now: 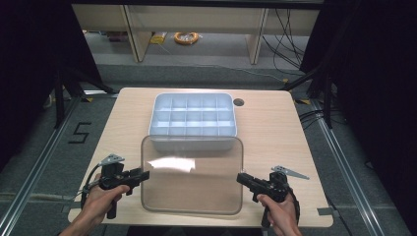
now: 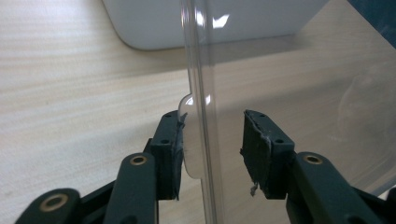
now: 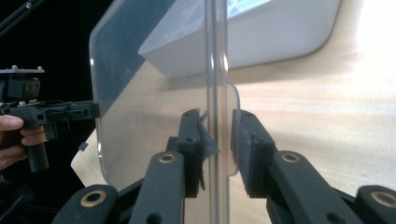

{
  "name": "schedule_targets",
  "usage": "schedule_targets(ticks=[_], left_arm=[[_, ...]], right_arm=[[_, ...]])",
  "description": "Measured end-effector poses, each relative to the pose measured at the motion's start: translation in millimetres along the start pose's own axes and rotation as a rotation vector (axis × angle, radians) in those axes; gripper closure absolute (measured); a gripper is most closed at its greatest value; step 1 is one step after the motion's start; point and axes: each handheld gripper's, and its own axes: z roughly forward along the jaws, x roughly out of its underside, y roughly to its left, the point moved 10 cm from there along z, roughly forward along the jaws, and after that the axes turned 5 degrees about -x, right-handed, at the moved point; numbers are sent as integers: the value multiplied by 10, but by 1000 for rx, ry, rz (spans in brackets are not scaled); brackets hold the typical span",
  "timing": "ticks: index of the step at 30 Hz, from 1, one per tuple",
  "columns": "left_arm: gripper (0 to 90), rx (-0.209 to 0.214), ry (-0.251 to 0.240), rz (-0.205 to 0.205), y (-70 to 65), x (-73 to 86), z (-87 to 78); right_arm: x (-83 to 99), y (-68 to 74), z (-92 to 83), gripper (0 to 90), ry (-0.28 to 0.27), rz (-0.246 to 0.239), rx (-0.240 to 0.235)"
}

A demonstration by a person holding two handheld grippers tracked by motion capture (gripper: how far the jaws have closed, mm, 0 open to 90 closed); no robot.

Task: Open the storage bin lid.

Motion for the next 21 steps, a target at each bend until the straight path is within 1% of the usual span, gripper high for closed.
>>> schedule_targets(ticks=[1,2,3,4,5,6,7,8,10,11,13,14,15,18,19,20,21], left_arm=[[583,3,1,-1,3,8,6],[583,5,7,-6,3,21,11],[583,7,10,-6,5,31,15],[584,10,12,-7,1,39,20],[585,13,13,-9,-4,44,24],[586,13,17,-9,-2,53,29],[586,19,24,-7,2,64,37],[586,21,25,-11,2,68,44],[585,29,33,-10,2,90,63],[584,33,41,-14,-1,102,69],[586,39,49,-22,6,115,82],[587,40,66,-11,30,129,81],[588,42,62,-23,27,123,97],[587,46,65,-28,33,129,112],[587,48,66,-29,35,132,118],[586,45,67,-29,36,140,125],[582,42,70,-16,40,150,130]], right_arm=[[10,-27,5,737,6,-5,1],[23,-38,12,737,11,10,0],[24,-62,21,735,8,-2,-1],[43,-49,21,734,20,38,-3],[42,-93,34,731,17,17,6],[47,-100,40,729,20,24,5],[58,-91,51,726,20,56,3],[58,-150,59,724,23,28,18],[64,-166,71,718,29,49,23],[68,-187,78,717,33,45,23],[82,-216,83,713,41,54,32],[87,-213,89,711,40,59,25],[102,-229,98,708,43,63,33],[135,-236,116,701,56,65,30],[140,-253,123,698,56,67,41],[149,-265,129,694,61,67,43],[165,-282,136,690,69,70,50]])
